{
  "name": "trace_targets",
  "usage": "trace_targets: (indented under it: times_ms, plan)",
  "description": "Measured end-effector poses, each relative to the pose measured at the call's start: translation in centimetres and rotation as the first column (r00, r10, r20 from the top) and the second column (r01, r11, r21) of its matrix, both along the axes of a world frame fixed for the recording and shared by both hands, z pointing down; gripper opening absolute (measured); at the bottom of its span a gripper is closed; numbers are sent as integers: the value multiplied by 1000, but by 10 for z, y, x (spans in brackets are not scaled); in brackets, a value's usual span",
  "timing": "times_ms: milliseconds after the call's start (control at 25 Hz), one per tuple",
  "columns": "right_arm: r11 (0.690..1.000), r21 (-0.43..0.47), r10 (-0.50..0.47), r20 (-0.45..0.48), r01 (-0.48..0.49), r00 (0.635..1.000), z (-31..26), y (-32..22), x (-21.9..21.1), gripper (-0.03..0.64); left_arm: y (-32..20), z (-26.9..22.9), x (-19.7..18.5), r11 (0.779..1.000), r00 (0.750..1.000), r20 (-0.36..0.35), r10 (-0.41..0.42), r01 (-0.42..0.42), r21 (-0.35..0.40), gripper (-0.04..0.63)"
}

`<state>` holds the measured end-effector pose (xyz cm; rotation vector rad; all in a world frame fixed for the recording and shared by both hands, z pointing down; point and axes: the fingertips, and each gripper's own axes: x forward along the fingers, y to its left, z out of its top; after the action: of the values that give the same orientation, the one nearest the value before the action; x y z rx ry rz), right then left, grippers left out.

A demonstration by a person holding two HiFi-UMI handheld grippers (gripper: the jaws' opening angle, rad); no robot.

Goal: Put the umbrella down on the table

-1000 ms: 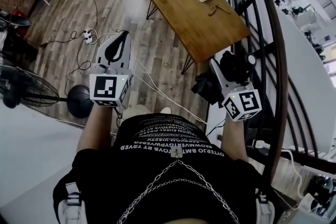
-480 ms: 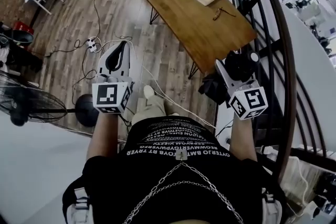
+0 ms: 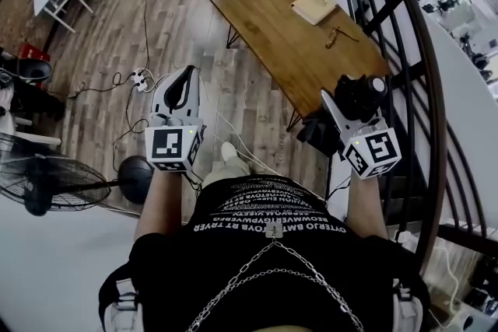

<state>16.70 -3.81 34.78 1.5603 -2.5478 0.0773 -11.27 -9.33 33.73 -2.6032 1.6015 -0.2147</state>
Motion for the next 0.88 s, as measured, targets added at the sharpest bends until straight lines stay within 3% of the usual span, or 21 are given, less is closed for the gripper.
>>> trace_targets:
  times_ms: [240, 880]
  plan:
    - [1000, 2, 4, -8, -4, 1000, -5, -52, -23, 238, -44, -13, -11, 999, 1000, 21, 12, -13, 43, 31]
    - [1000, 22, -15, -62, 16, 998, -14, -148, -107, 239, -131, -21, -67, 996, 997, 25, 70, -71, 57, 31]
